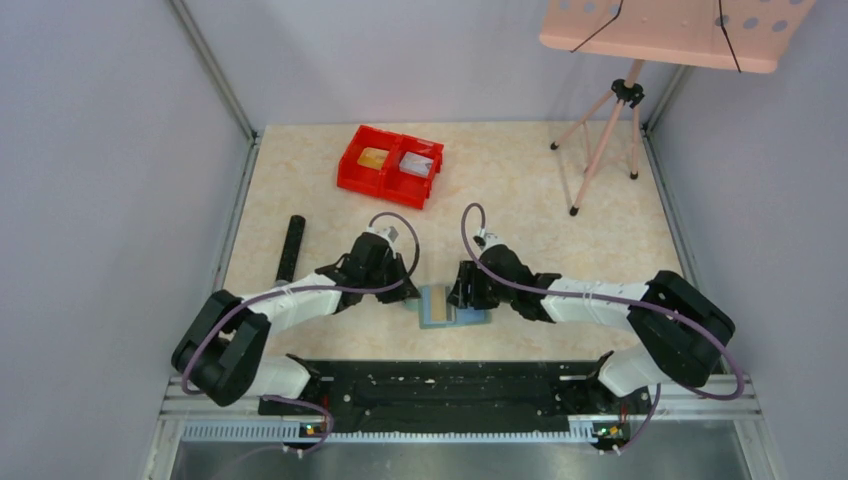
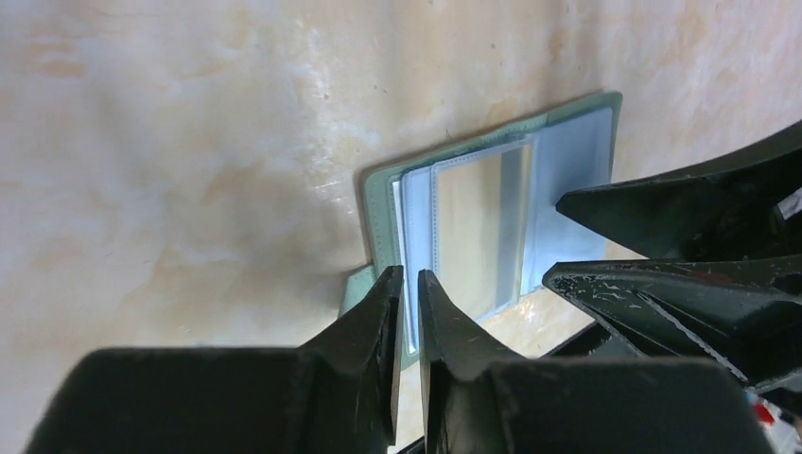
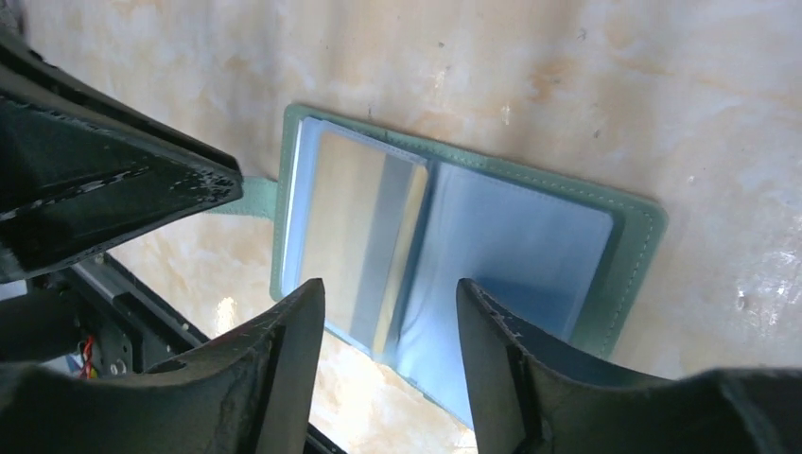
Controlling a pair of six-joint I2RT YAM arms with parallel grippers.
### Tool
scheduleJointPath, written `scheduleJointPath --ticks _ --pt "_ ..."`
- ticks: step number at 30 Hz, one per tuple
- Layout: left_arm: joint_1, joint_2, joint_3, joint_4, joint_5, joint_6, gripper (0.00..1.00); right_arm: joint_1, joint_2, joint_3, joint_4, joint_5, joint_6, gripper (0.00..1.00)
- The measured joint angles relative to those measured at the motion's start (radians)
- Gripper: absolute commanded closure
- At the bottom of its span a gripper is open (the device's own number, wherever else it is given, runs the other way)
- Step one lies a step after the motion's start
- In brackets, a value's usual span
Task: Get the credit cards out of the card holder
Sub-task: Remove the credit card from the card holder.
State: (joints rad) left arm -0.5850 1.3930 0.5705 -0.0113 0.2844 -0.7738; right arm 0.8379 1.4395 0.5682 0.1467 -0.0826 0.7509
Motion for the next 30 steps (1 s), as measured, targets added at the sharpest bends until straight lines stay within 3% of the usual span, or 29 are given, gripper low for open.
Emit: scheduleJointPath --ticks 8,19,22,27,30 --pt "0.000 -0.130 0.028 -0.177 -0.162 0.049 0.52 0.087 0.025 0.153 -0.146 0.161 0.001 0.32" --pt "0.000 -0.146 -0.012 -0.178 -0.140 0.069 0.49 0.146 0.173 0.264 -0.246 0.270 0.009 0.31" --pt "0.000 -0.112 -0.018 -0.148 -0.121 0.068 0.53 0.154 0.182 0.278 -0.255 0.287 0.013 0.30" --pt "0.000 -0.064 -0.029 -0.089 -0.069 0.051 0.87 0.167 0.200 0.293 -0.264 0.317 0.021 0.30" --pt "0.000 -0.064 -0.037 -0.067 -0.036 0.042 1.00 0.172 0.204 0.298 -0.267 0.330 0.028 0.28"
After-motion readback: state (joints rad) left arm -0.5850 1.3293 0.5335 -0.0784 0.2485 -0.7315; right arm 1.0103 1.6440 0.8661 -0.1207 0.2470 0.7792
